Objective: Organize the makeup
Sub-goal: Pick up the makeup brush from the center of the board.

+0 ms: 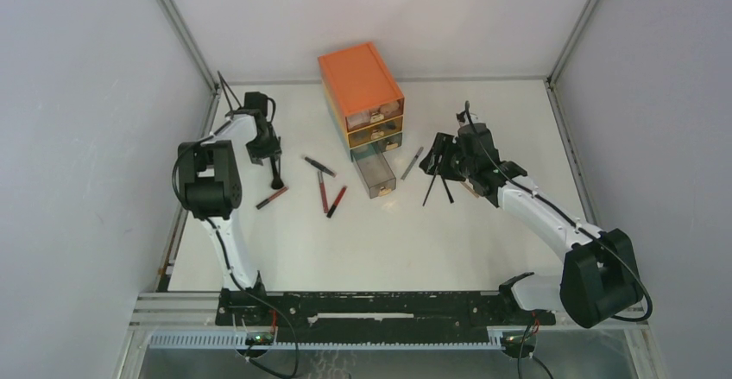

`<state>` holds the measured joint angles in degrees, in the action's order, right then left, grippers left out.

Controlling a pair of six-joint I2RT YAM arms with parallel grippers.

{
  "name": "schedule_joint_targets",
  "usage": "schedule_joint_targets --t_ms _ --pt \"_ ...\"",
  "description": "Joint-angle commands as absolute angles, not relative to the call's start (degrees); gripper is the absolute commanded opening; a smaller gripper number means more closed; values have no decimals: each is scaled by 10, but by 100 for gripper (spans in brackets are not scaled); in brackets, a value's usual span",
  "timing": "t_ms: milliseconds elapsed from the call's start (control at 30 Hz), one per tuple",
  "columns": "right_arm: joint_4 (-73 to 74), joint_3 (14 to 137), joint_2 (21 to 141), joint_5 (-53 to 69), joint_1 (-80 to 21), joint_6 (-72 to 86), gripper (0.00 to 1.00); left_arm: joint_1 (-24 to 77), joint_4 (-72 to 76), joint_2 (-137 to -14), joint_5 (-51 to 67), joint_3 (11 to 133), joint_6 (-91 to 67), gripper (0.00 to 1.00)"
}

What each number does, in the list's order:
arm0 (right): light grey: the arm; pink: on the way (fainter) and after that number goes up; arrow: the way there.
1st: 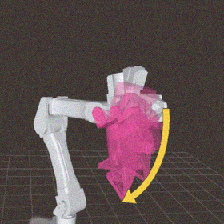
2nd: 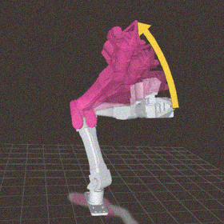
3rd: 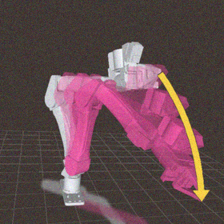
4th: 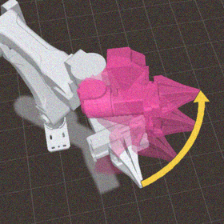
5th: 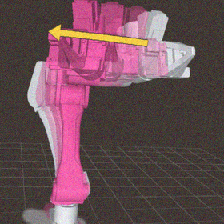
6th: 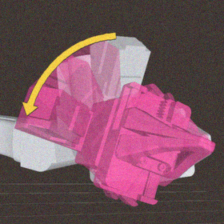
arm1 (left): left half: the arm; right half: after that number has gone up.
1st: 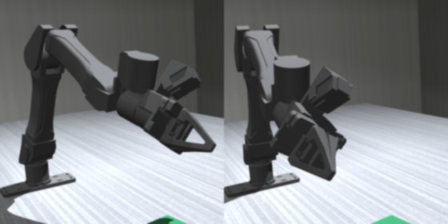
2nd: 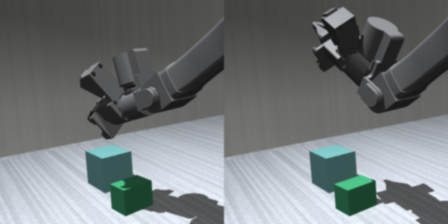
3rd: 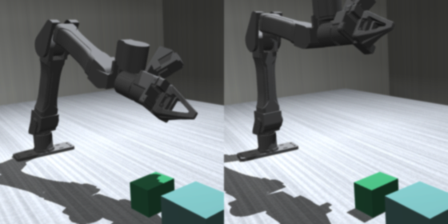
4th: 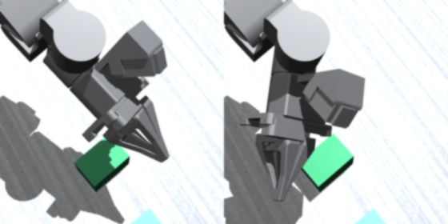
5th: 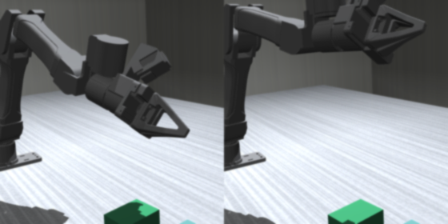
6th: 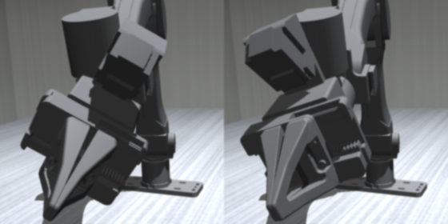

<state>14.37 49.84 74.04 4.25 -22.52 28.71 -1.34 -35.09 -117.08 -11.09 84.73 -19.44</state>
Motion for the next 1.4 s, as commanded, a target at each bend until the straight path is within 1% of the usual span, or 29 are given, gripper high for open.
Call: schedule_joint_targets --t_ms 0,33,167,267,500,733,900,967,1033,1133,1367 --pt "129 494 721 49 -223 290 68 -19 -377 -1183 -95 903 -180 49" --pt "129 493 719 49 -223 291 67 -21 -383 -1187 -94 911 -182 47" --pt "133 488 710 43 -223 293 67 -32 -393 -1197 -79 921 -190 37" --pt "136 485 701 38 -223 295 67 -45 -390 -1198 -56 916 -196 33" --pt "141 480 688 32 -223 299 67 -55 -385 -1188 -44 896 -192 33" --pt "139 470 674 33 -223 304 67 -74 -375 -1183 -2 871 -203 29" --pt "139 459 661 30 -223 306 67 -79 -372 -1181 9 864 -211 31" --pt "141 457 657 30 -223 306 67 -78 -369 -1181 12 866 -214 26" --pt "144 456 653 28 -223 305 67 -78 -367 -1178 19 870 -216 17" --pt "149 456 645 23 -223 302 67 -78 -359 -1151 32 876 -226 9" --pt "150 454 637 16 -222 302 67 -77 -364 -1034 80 900 -241 3"
